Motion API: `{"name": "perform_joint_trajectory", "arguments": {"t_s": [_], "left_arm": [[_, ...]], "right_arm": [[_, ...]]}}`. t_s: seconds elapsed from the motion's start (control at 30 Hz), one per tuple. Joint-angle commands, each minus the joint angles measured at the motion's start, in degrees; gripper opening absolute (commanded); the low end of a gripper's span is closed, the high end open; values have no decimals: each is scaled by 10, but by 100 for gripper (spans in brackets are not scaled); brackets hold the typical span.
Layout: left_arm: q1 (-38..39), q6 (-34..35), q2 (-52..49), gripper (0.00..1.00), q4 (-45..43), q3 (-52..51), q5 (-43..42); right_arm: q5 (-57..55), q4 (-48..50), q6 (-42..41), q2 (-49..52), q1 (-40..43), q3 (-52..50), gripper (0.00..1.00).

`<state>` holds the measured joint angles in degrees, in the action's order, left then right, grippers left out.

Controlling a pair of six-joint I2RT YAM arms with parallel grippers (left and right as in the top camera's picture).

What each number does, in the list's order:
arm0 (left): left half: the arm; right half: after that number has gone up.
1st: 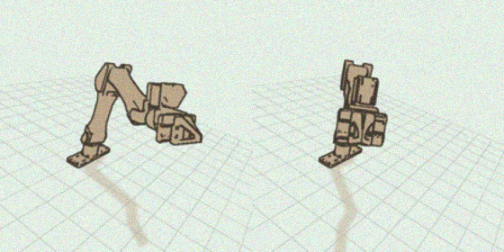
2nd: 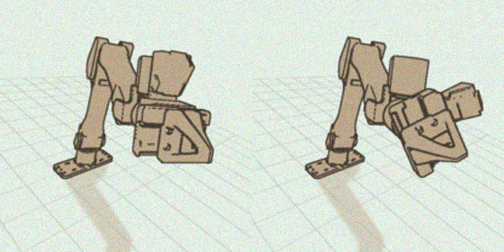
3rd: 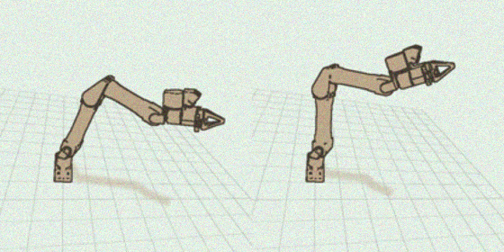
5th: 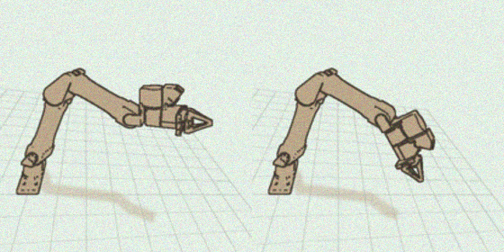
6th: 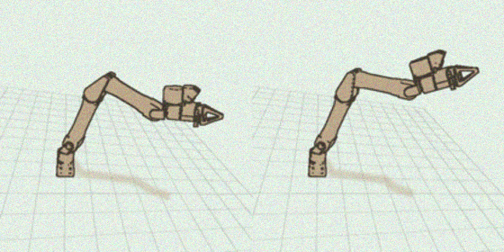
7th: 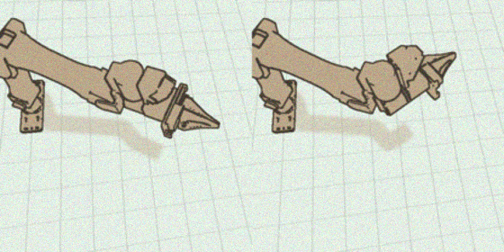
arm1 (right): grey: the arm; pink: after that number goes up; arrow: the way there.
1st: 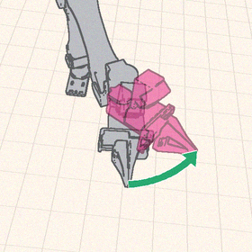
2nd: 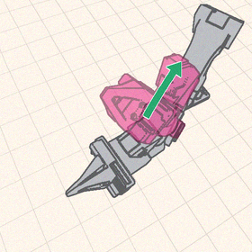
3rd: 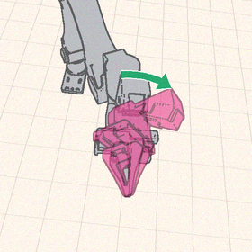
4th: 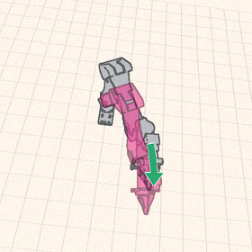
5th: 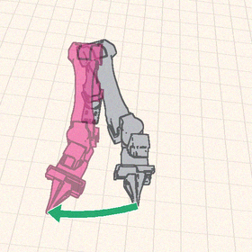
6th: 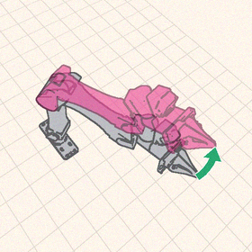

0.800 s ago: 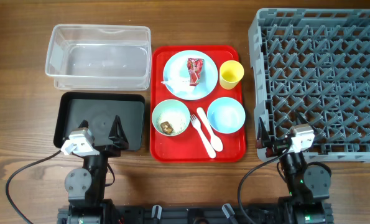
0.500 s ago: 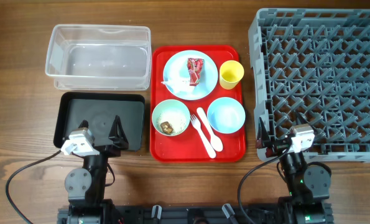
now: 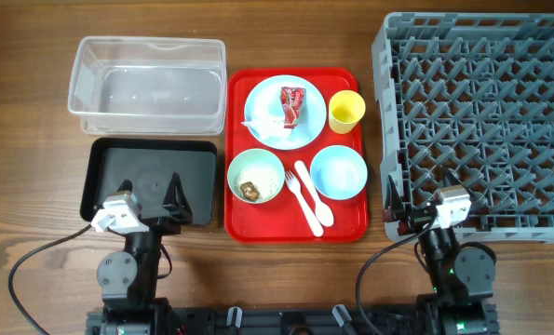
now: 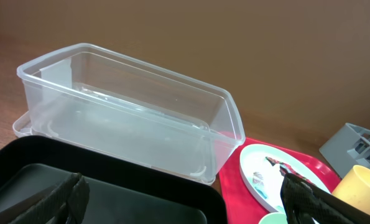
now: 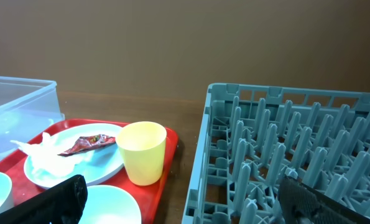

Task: Sort waste into correct bins and load items into the dishwasher rack

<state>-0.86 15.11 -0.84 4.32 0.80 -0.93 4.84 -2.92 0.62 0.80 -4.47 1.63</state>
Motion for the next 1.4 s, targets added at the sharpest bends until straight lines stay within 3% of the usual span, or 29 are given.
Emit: {"name": "perform_joint_trajectory", "arguments": {"t_s": [0.0, 0.77, 0.93, 1.1, 1.2, 1.37], "left_arm": [[-2, -13, 1, 100, 0, -5, 2], [-2, -13, 0, 100, 0, -5, 2], [-2, -7, 0, 100, -4, -4, 2], [-2, 8, -38, 100, 36, 49, 2], [-2, 8, -111, 100, 82, 116, 1], [-2, 8, -292, 100, 183, 286, -12]], "right_arm": [[-6, 3, -8, -2, -2, 0, 100], [-6, 3, -8, -2, -2, 0, 100], [-6, 3, -56, -1, -2, 6, 100], [-19, -9, -55, 59, -2, 73, 100], [-19, -33, -56, 148, -2, 155, 100], [-19, -190, -55, 322, -2, 352, 100]]}}
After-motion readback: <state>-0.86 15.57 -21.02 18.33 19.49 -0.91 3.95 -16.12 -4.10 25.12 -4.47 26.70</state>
